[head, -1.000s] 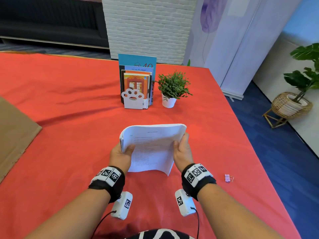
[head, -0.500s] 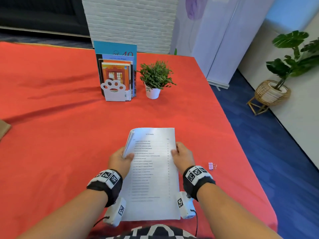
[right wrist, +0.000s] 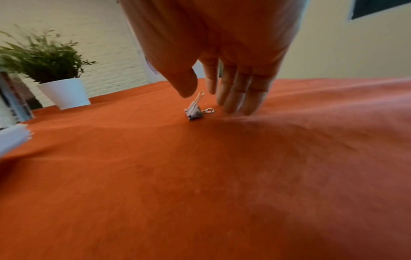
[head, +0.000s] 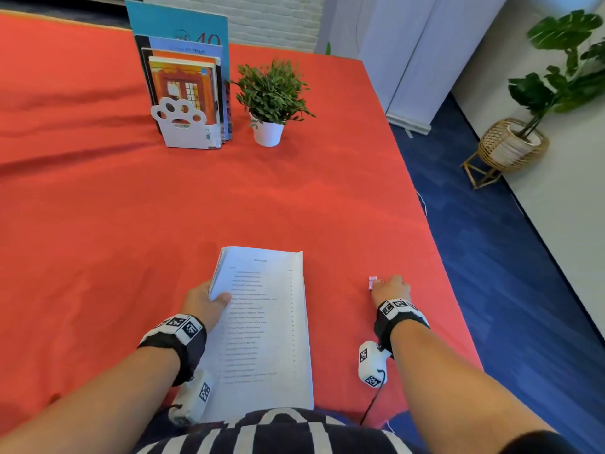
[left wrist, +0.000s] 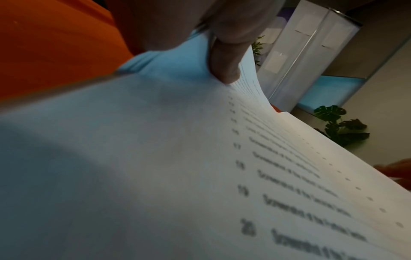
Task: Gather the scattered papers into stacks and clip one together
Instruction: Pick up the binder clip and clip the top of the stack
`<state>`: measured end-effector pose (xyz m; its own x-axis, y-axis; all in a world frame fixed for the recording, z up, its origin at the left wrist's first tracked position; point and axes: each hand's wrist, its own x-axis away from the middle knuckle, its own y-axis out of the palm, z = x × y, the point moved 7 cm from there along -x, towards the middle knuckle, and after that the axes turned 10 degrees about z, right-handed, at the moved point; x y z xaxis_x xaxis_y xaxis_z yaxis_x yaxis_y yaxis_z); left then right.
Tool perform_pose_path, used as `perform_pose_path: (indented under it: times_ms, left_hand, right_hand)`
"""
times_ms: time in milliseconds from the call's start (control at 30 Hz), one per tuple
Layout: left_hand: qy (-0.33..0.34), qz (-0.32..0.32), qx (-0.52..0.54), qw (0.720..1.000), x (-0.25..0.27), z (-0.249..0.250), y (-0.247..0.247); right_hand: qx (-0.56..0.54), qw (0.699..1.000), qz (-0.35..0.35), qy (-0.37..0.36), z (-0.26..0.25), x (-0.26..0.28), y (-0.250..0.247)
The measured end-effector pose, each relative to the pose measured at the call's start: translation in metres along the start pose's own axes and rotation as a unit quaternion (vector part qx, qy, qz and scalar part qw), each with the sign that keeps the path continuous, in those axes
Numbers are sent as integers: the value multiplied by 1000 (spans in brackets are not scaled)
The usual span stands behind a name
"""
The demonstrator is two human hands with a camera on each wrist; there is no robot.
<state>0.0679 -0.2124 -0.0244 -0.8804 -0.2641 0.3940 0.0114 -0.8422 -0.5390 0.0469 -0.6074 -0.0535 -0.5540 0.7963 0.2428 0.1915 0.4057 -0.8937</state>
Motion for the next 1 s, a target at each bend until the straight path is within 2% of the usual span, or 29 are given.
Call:
perform_pose_path:
  times_ms: [167, 267, 367, 400, 500, 633, 700, 900, 1000]
  left_hand:
    - [-18, 10, 4, 1000, 2, -4, -3]
    - [-27, 10, 23, 999, 3, -8, -5]
    - [-36, 6, 47, 998, 2, -12, -7]
    - [-38, 4, 50, 998, 2, -13, -7]
    - [-43, 5, 77, 996, 5, -14, -10]
    - [-36, 2, 109, 993, 12, -10, -14]
    - [-31, -2, 119, 992, 15, -7, -16]
    - [-22, -26, 130, 991, 18, -5, -23]
    - [-14, -33, 130, 991, 19, -5, -26]
  right_hand:
    - [-51, 998, -27, 9, 2, -15, 13]
    - [-39, 998, -46, -16, -4, -20, 16]
    - [-125, 988, -38, -85, -37, -6, 14]
    - [-166, 979, -40, -107, -53, 5, 12]
    - [-260, 938, -104, -204, -113, 51, 12]
    - [-222, 876, -135, -407, -180, 118, 0]
    - [-205, 844, -136, -477, -198, 142, -5]
    - [-148, 803, -98, -569, -217, 158, -6]
    - [-127, 786, -112, -594, -222, 166, -5]
